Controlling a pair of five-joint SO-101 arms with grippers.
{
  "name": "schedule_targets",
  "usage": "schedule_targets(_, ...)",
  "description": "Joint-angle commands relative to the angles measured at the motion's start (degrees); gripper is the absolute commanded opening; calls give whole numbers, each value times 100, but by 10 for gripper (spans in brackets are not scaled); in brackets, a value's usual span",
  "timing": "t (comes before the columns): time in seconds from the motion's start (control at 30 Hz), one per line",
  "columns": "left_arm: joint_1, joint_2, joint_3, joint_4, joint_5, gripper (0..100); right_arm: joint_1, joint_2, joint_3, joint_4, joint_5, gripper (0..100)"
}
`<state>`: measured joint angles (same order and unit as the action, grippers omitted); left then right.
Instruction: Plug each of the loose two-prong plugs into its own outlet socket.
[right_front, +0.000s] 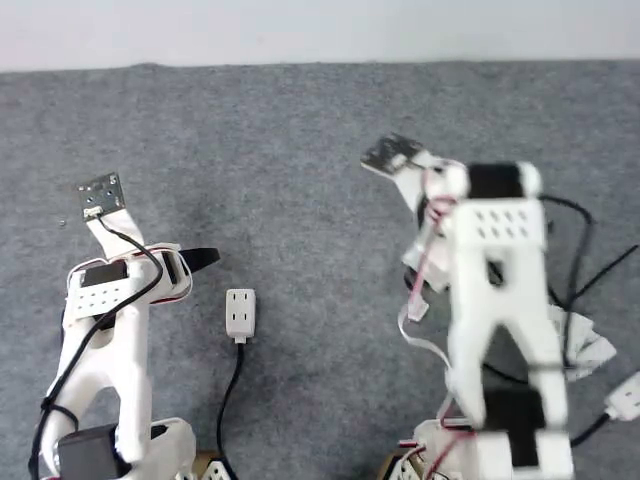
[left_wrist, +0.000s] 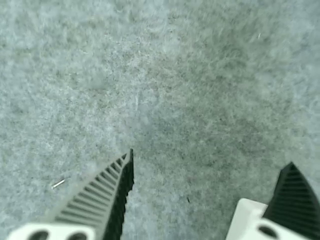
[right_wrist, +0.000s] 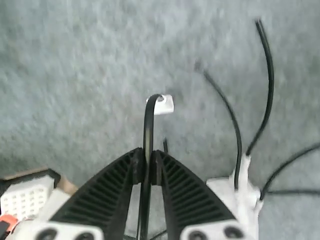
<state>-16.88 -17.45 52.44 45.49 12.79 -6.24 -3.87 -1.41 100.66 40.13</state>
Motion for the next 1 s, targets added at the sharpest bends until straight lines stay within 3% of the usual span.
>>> schedule_targets(0.0,26,-26,-66,-123,-35,419,-347,980,-1073,224,-220,8)
schedule_targets(0.17,26,-26,-66,-123,-35,419,-769,2097,-1618,163,-369,8)
schedule_targets(0.37,26,-26,-66,-123,-35,419,-822,2862,-1714,-629,-369,12)
schedule_targets(0.57,26,-26,-57,-123,-35,419,-848,2879,-1776,-866,-360,180)
schedule_targets(0.97,26,-26,-57,-123,-35,419,-848,1974,-2127,198,-360,172)
